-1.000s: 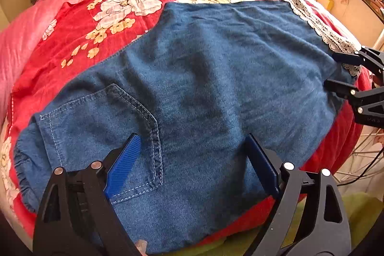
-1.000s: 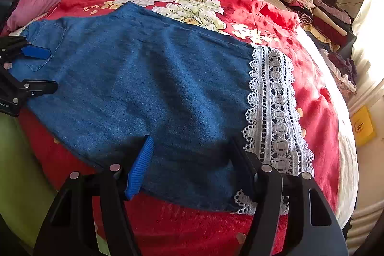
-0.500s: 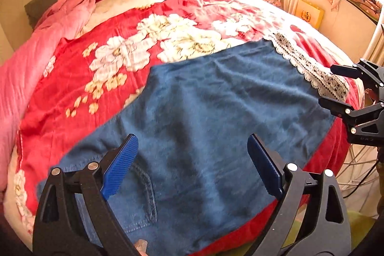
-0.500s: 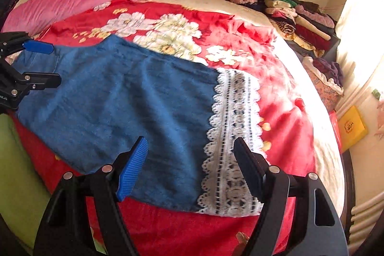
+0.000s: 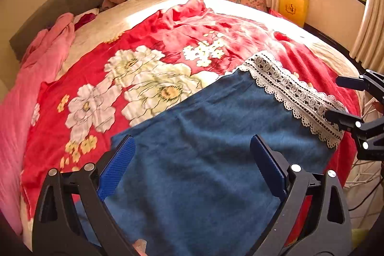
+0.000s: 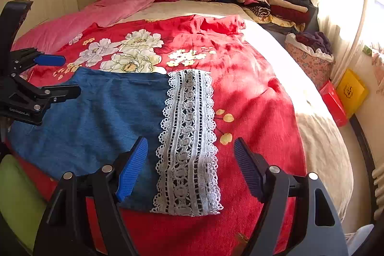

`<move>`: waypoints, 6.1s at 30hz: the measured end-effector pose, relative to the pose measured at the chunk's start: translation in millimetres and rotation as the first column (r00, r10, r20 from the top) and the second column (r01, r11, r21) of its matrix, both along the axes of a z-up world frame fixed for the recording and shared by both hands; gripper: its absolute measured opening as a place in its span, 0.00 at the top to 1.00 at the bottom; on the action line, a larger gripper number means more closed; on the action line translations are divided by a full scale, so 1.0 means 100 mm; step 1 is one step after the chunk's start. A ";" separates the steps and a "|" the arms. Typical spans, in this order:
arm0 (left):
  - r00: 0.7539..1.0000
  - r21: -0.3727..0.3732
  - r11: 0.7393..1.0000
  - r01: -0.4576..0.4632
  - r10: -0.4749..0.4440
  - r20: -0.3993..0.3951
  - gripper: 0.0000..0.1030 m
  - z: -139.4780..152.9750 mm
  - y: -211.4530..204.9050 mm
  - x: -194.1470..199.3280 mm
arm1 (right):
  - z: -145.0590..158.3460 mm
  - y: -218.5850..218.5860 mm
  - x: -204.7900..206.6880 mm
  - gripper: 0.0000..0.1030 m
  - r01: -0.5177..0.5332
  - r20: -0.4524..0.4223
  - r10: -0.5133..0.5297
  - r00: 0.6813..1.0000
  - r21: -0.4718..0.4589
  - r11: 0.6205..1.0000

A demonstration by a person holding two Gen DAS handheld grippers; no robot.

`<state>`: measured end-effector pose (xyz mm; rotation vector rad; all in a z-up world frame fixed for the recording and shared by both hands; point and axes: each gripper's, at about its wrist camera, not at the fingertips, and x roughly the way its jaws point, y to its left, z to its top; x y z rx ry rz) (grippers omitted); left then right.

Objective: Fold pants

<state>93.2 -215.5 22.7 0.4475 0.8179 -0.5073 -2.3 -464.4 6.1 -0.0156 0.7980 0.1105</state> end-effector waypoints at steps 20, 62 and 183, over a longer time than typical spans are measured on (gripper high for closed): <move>0.981 -0.050 0.993 0.111 -0.117 -0.152 0.16 -0.61 -0.86 0.81 | -0.37 -0.04 -0.03 0.30 -0.019 -0.126 0.041 0.991 0.177 0.984; 0.933 -0.451 0.829 -0.331 0.216 -0.289 0.92 -0.28 1.89 0.69 | 0.14 2.38 0.02 0.73 -0.600 -0.044 0.599 0.799 0.009 0.800; 0.931 -0.272 0.891 -0.362 0.329 -0.160 0.28 -0.22 1.99 -1.03 | 0.13 1.68 -0.08 0.17 -0.438 -0.079 0.439 0.895 0.032 0.898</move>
